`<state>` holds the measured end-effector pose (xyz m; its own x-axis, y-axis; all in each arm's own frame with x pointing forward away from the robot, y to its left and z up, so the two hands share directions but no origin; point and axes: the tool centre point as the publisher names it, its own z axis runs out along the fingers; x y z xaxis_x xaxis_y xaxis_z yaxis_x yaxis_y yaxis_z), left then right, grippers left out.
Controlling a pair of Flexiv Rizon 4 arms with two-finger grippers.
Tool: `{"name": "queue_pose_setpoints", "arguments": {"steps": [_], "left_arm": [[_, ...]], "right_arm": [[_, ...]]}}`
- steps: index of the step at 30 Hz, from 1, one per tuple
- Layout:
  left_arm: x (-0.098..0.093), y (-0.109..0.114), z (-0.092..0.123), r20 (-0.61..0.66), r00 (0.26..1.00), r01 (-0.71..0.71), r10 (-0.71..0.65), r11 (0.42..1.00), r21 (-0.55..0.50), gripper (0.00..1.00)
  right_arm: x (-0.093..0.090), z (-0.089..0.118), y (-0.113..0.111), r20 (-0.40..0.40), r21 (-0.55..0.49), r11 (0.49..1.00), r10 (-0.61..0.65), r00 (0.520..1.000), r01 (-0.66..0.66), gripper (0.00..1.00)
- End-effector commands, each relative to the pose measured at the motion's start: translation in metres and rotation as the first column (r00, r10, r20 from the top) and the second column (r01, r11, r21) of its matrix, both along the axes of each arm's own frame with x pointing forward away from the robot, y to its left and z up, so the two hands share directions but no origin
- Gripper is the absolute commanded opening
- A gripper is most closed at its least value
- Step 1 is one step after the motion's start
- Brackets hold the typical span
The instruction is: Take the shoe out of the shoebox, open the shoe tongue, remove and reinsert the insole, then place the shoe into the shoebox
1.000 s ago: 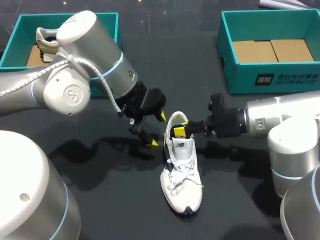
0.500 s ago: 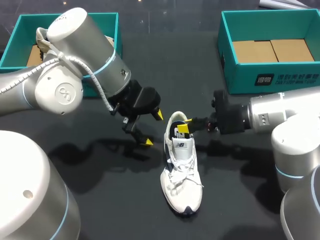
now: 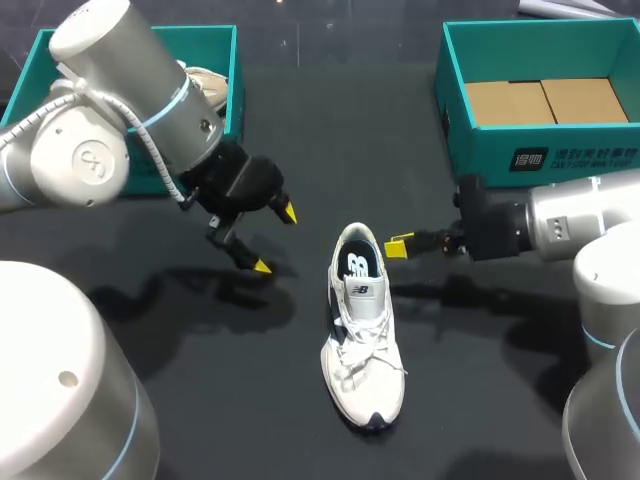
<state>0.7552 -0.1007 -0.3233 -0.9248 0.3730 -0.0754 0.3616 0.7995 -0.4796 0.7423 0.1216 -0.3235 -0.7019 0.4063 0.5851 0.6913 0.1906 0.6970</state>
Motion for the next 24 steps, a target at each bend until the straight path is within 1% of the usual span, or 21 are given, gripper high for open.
{"name": "queue_pose_setpoints", "arguments": {"steps": [1,9,14,20,24], "left_arm": [[0.004,0.016,0.009,0.001,1.000,0.006,-0.006,1.000,0.009,1.00],[0.017,0.038,0.021,0.019,0.999,0.035,-0.035,0.999,0.025,1.00],[0.029,0.056,0.028,0.027,0.999,0.040,-0.041,0.999,0.031,1.00],[0.043,0.074,0.036,0.033,0.999,0.032,-0.033,0.998,0.056,1.00],[0.047,0.085,0.041,0.039,0.999,0.027,-0.030,0.997,0.071,1.00]], "right_arm": [[-0.002,0.011,-0.014,-0.021,-0.033,0.999,0.004,1.000,-0.005,0.36],[0.005,0.025,-0.036,-0.085,-0.133,0.991,-0.008,0.996,-0.003,0.35],[0.007,0.036,-0.048,-0.148,-0.206,0.979,-0.026,0.989,-0.005,0.35],[0.009,0.045,-0.062,-0.235,-0.317,0.948,-0.066,0.970,-0.012,0.33],[0.010,0.052,-0.069,-0.290,-0.381,0.924,-0.096,0.952,-0.023,0.33]]}}
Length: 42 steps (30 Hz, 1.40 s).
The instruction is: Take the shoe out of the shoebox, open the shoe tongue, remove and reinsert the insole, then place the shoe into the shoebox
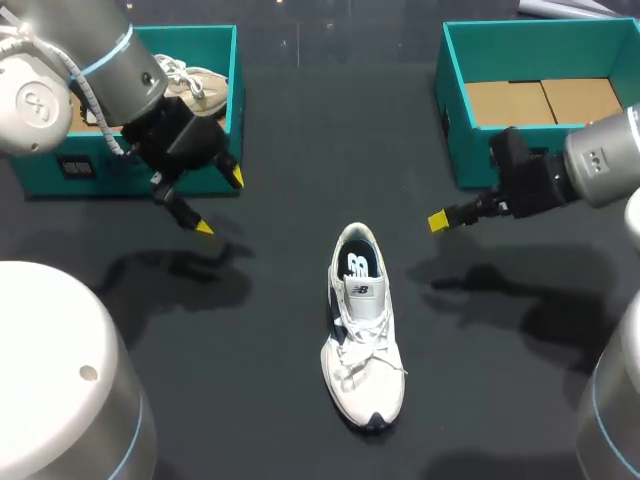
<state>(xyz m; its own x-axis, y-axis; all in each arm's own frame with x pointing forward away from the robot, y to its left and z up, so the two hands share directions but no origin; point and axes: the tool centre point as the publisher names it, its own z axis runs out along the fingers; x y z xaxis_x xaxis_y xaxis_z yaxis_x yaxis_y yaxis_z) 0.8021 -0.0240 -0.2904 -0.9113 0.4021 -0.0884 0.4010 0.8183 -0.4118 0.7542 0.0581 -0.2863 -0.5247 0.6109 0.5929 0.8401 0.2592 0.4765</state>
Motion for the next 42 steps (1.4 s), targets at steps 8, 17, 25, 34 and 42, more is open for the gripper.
{"name": "queue_pose_setpoints", "arguments": {"steps": [8,17,25,34,42], "left_arm": [[0.008,0.027,0.021,0.001,1.000,0.019,-0.019,0.999,0.028,1.00],[0.017,0.039,0.034,0.005,0.999,0.045,-0.045,0.999,0.028,1.00],[0.023,0.052,0.041,0.017,0.999,0.046,-0.047,0.998,0.030,1.00],[0.029,0.073,0.051,0.037,0.999,0.032,-0.033,0.999,0.031,1.00],[0.029,0.073,0.051,0.037,0.999,0.032,-0.033,0.999,0.031,1.00]], "right_arm": [[-0.006,0.036,-0.023,-0.185,-0.242,0.970,-0.024,0.982,-0.022,0.33],[-0.012,0.052,-0.020,-0.241,-0.432,0.902,-0.118,0.963,0.002,0.21],[-0.018,0.060,-0.004,-0.249,-0.545,0.838,-0.179,0.952,0.015,0.00],[-0.036,0.067,0.034,-0.191,-0.637,0.766,-0.266,0.945,0.087,0.00],[-0.041,0.070,0.041,-0.146,-0.655,0.742,-0.310,0.939,0.143,0.00]]}}
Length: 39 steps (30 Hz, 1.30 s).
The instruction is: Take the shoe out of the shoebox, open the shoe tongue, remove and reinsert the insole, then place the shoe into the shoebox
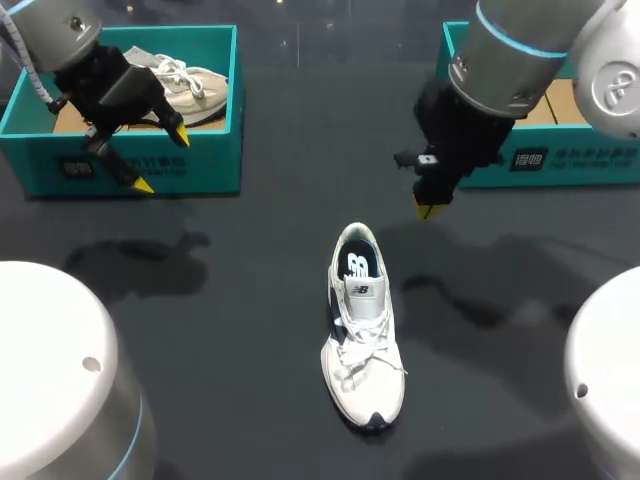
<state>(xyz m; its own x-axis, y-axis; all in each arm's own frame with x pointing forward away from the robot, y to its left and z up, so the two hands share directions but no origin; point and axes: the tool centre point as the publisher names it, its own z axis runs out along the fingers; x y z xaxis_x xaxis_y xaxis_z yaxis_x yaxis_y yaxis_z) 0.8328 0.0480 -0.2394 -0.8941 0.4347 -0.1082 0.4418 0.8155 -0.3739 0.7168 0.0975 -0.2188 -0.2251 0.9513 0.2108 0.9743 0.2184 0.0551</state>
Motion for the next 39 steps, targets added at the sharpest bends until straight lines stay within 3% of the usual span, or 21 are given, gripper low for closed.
{"name": "queue_pose_setpoints", "arguments": {"steps": [1,8,14,23,36,39], "left_arm": [[-0.002,0.001,0.000,0.003,1.000,-0.001,0.001,1.000,0.002,1.00],[-0.002,0.001,0.000,0.003,1.000,-0.001,0.001,1.000,0.002,1.00],[0.000,0.011,-0.003,0.037,0.999,0.035,-0.035,0.999,0.014,1.00],[0.013,0.029,0.011,0.091,0.996,0.016,-0.018,1.000,0.020,1.00],[0.014,0.031,0.013,0.092,0.996,0.021,-0.022,1.000,0.009,1.00],[0.014,0.031,0.013,0.092,0.996,0.021,-0.022,1.000,0.009,1.00]], "right_arm": [[-0.003,0.002,0.002,0.026,-0.092,0.996,-0.008,1.000,0.010,0.00],[-0.003,0.002,0.002,0.026,-0.092,0.996,-0.008,1.000,0.010,0.00],[-0.001,-0.024,0.020,0.062,-0.073,0.997,0.014,0.998,-0.009,0.00],[0.002,-0.048,0.034,0.070,-0.110,0.993,-0.036,0.997,0.044,0.00],[0.002,-0.049,0.035,0.070,-0.112,0.993,-0.040,0.997,0.048,0.00],[0.001,-0.063,0.046,0.113,-0.146,0.986,-0.070,0.991,0.086,0.00]]}}
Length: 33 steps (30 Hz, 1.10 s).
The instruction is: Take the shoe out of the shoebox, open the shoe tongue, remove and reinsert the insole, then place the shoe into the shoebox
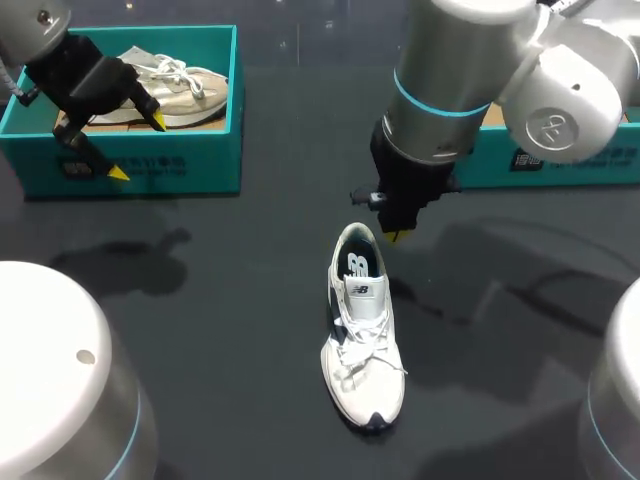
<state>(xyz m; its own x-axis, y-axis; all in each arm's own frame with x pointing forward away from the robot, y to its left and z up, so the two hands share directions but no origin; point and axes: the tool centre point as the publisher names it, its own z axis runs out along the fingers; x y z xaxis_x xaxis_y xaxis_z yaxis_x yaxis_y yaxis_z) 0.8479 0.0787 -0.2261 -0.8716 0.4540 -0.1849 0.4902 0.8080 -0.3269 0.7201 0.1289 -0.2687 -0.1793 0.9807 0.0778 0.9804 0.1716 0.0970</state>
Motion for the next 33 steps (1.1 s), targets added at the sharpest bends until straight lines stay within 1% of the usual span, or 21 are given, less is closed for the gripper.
{"name": "queue_pose_setpoints", "arguments": {"steps": [1,4,5,6,7,17,20,23,27,33], "left_arm": [[-0.001,0.001,0.000,0.002,1.000,0.000,0.000,1.000,0.002,1.00],[-0.001,0.001,0.000,0.002,1.000,0.000,0.000,1.000,0.002,1.00],[-0.001,0.001,0.000,0.002,1.000,0.000,0.000,1.000,0.002,1.00],[-0.001,0.001,0.000,0.002,1.000,0.000,0.000,1.000,0.002,1.00],[-0.001,0.001,0.000,0.002,1.000,0.000,0.000,1.000,0.002,1.00],[-0.001,0.001,0.000,0.002,1.000,0.000,0.000,1.000,0.002,1.00],[-0.001,0.001,0.000,0.002,1.000,0.000,0.000,1.000,0.002,1.00],[-0.001,0.001,0.000,0.002,1.000,0.000,0.000,1.000,0.002,1.00],[-0.001,0.001,0.000,0.002,1.000,0.000,0.000,1.000,0.002,1.00],[-0.001,0.001,0.000,0.002,1.000,0.000,0.000,1.000,0.002,1.00]], "right_arm": [[-0.003,-0.016,0.018,0.063,-0.051,0.998,-0.044,0.997,0.047,0.00],[-0.005,-0.021,0.023,0.100,-0.066,0.996,-0.058,0.993,0.065,0.00],[-0.006,-0.022,0.025,0.134,-0.089,0.992,-0.072,0.988,0.084,0.00],[-0.006,-0.022,0.026,0.145,-0.104,0.991,-0.071,0.987,0.087,0.00],[-0.006,-0.022,0.027,0.176,-0.122,0.988,-0.071,0.982,0.093,0.00],[-0.006,-0.022,0.027,0.176,-0.122,0.988,-0.071,0.982,0.093,0.00],[0.001,-0.031,0.034,0.166,-0.127,0.988,-0.064,0.984,0.086,0.00],[0.004,-0.041,0.040,0.164,-0.120,0.988,-0.073,0.984,0.094,0.00],[0.006,-0.051,0.049,0.189,-0.146,0.981,-0.100,0.977,0.129,0.00],[0.006,-0.064,0.056,0.233,-0.190,0.972,-0.092,0.968,0.139,0.00]]}}
